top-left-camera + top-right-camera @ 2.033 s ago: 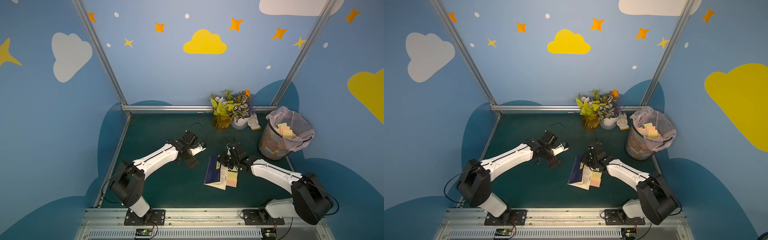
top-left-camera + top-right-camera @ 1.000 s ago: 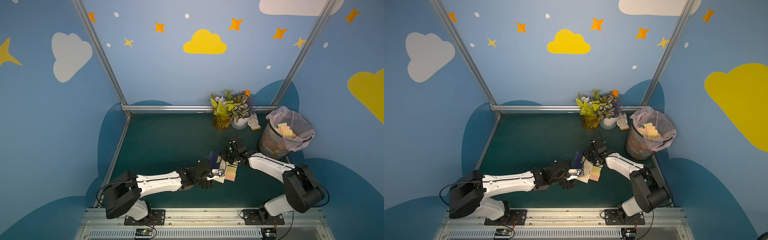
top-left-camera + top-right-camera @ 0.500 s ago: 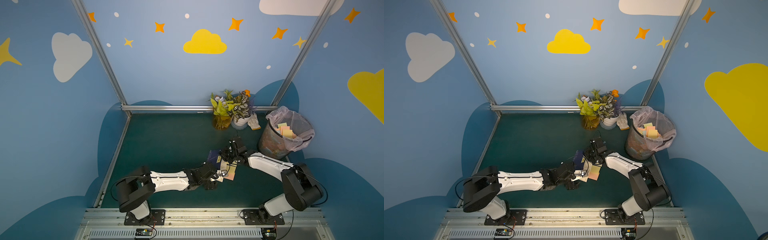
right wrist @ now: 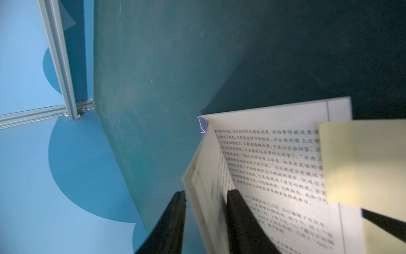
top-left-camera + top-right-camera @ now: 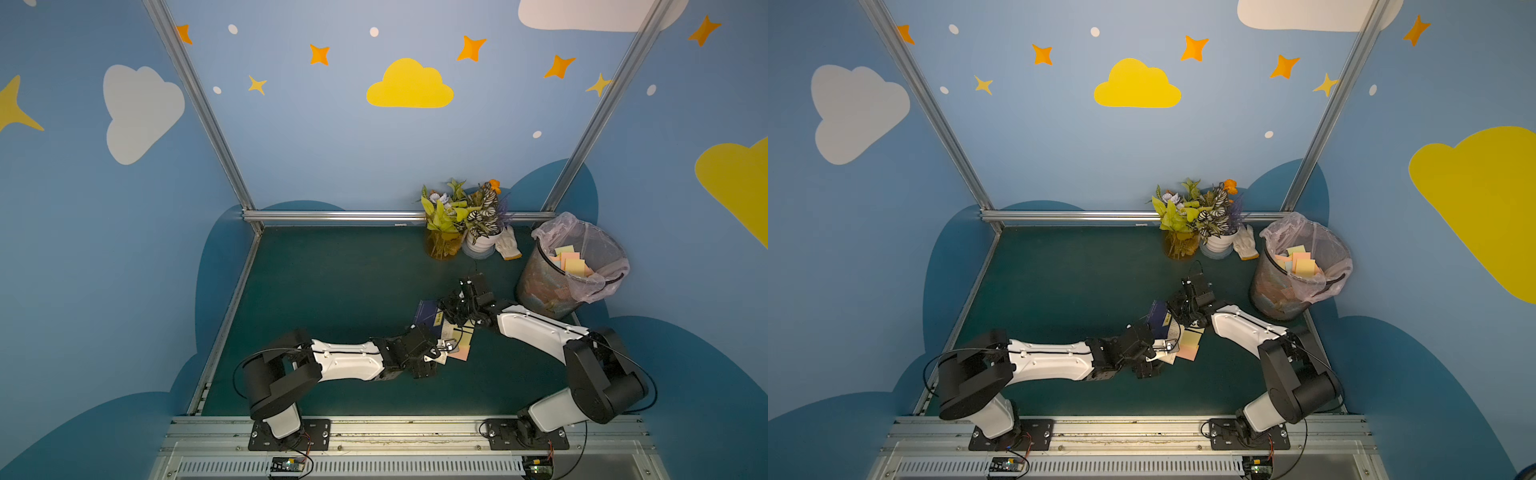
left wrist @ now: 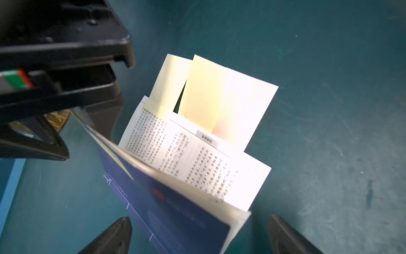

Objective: Peel off the used sticky note
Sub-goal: Open the book at the center of the board.

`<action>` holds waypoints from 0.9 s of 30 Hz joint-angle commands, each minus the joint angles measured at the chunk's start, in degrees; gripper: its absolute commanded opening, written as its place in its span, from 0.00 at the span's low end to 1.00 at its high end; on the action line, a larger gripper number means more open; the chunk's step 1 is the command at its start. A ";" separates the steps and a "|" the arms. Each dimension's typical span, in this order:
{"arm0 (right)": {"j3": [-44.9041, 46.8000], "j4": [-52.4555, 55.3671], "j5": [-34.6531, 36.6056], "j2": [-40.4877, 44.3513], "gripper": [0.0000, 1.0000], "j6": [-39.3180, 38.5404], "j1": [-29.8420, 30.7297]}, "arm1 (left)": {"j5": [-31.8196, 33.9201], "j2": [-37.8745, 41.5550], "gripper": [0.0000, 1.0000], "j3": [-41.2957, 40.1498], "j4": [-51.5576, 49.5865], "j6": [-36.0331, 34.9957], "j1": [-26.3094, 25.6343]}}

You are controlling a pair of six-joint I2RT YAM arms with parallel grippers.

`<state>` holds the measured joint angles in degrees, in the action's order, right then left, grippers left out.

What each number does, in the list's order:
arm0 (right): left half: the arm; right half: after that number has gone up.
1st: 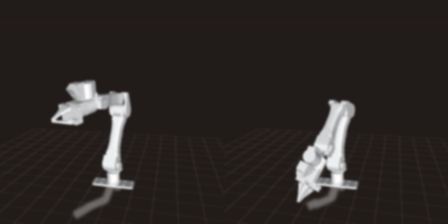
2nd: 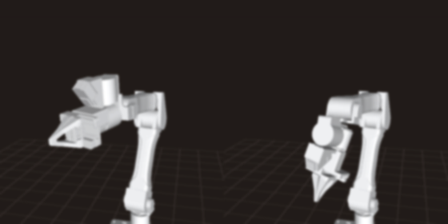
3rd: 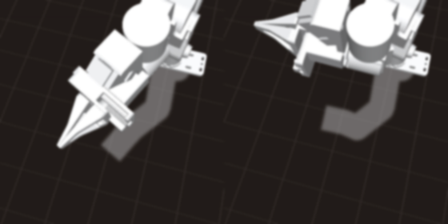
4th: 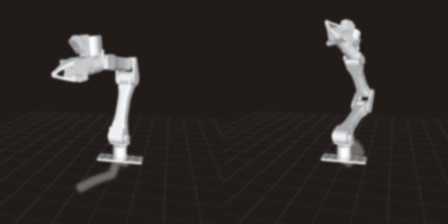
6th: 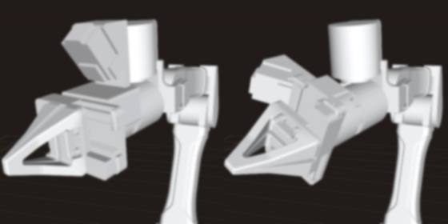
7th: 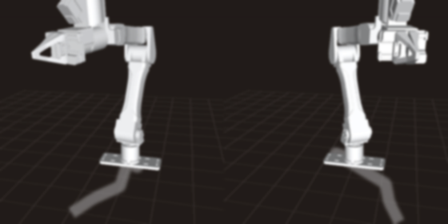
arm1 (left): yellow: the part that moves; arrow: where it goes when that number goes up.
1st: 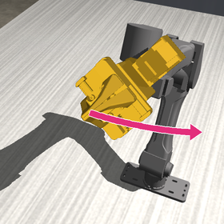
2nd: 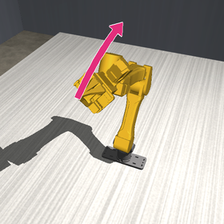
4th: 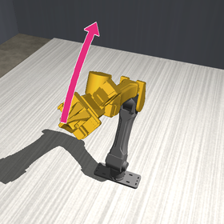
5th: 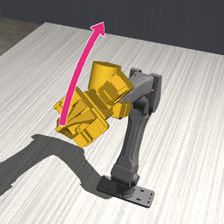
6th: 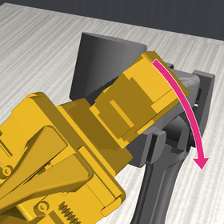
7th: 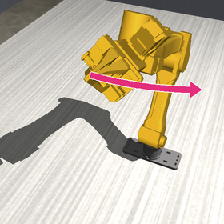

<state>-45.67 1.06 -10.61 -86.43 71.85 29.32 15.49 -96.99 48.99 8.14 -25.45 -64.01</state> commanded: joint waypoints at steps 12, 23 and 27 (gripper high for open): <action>1.86 -1.93 -0.34 3.49 0.37 1.12 -0.77 | 6.65 -1.70 0.99 2.31 4.52 -0.49 -0.86; 2.32 1.22 1.57 5.33 0.37 -0.99 -1.36 | 7.33 1.35 0.59 0.50 6.16 -0.49 -0.02; 1.84 4.62 3.01 6.96 0.37 -3.12 -1.66 | 5.96 3.10 0.29 -0.16 5.69 0.45 1.54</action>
<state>-43.94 2.00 -9.61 -81.91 71.31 28.05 22.00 -96.29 49.58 13.13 -25.93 -63.72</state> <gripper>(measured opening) 0.368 0.329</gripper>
